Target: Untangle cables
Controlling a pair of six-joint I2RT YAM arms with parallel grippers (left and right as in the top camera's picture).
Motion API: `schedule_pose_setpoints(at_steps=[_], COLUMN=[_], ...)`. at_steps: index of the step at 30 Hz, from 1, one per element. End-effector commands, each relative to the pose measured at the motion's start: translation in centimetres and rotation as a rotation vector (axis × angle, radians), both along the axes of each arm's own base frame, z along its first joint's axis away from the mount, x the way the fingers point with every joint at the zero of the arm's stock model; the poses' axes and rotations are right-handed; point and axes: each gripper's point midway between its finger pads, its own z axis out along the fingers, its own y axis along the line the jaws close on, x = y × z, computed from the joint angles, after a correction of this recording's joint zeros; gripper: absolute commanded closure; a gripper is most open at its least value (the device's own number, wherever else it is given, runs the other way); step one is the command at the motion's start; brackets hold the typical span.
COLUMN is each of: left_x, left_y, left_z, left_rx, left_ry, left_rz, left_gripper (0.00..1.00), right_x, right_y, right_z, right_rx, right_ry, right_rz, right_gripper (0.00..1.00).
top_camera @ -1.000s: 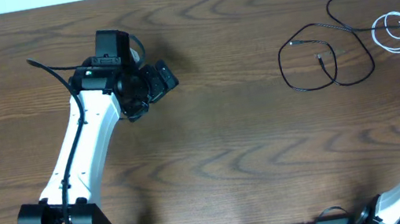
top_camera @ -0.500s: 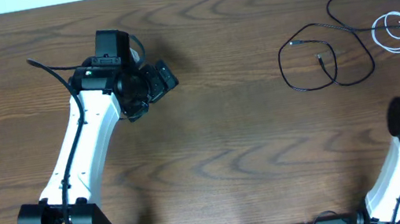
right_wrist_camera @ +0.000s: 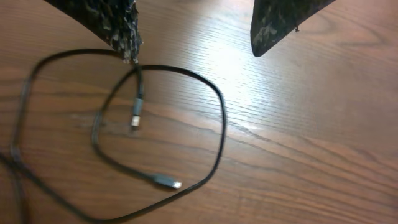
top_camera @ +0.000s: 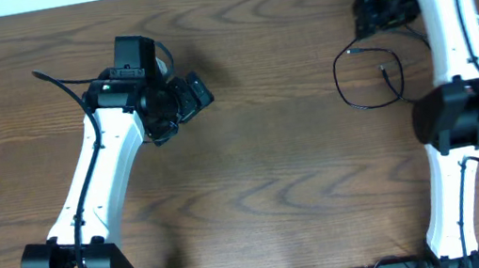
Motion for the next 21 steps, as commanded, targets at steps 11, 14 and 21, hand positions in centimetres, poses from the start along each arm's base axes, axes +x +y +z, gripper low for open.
schedule_pose_setpoints(at_steps=[11,14,21], left_x=[0.3,0.3,0.3], left_y=[0.2,0.2,0.2], left_z=[0.1,0.1,0.1], left_rx=[0.011,0.011,0.011], left_ry=[-0.005,-0.005,-0.005], left_rz=[0.011,0.011,0.011], left_gripper=[0.02,0.02,0.02], right_x=[-0.2,0.2,1.7], right_y=[3.2,4.1,5.6], right_z=[-9.0,-9.7,-10.4], right_rx=[-0.128,-0.128,-0.148], right_ry=[0.198,0.186,0.114], right_rz=[-0.272,-0.290,-0.313], right_gripper=[0.67,0.67,0.64])
